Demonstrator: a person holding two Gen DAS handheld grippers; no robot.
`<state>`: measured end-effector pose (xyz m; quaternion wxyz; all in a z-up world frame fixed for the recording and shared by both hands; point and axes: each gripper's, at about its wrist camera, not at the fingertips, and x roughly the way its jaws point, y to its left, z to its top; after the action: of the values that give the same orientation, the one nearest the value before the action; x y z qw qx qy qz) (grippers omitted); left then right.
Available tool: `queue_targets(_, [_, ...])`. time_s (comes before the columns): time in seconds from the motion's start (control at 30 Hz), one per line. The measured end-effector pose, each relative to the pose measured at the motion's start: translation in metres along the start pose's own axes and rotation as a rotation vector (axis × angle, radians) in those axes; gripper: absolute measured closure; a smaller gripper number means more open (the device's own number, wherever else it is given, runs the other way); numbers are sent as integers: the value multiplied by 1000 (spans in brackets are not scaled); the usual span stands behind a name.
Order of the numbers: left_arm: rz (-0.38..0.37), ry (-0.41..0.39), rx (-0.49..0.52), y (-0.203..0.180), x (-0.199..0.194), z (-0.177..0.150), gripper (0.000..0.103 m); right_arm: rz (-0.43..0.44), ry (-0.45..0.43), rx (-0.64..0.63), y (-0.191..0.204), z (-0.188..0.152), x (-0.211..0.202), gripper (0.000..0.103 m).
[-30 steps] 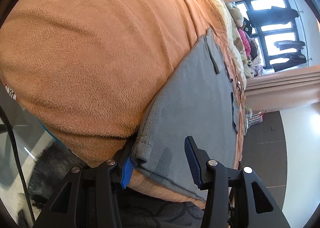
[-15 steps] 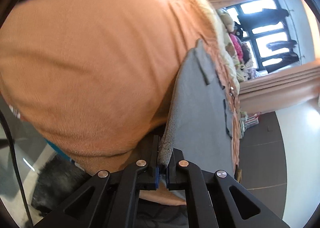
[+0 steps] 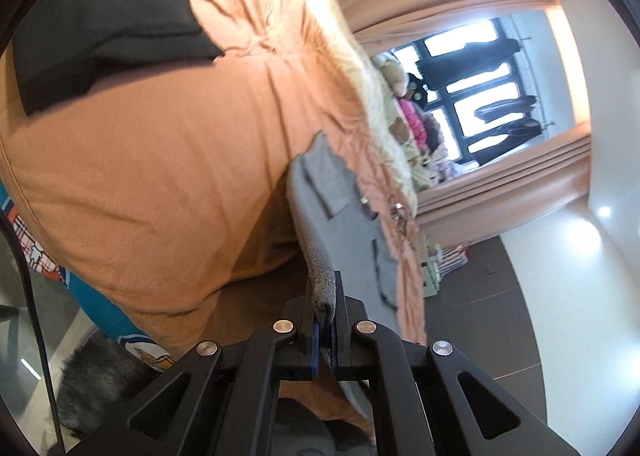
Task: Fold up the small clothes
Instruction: 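Lift the held hem with both grippers and fold it over toward the collar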
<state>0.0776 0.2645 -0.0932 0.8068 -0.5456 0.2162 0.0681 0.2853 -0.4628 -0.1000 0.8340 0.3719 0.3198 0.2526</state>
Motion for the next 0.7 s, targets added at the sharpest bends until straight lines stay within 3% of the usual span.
queue_targets(0.7, [-252, -175, 54, -81, -149, -11, 100, 228, -116, -117, 41, 5, -83, 103])
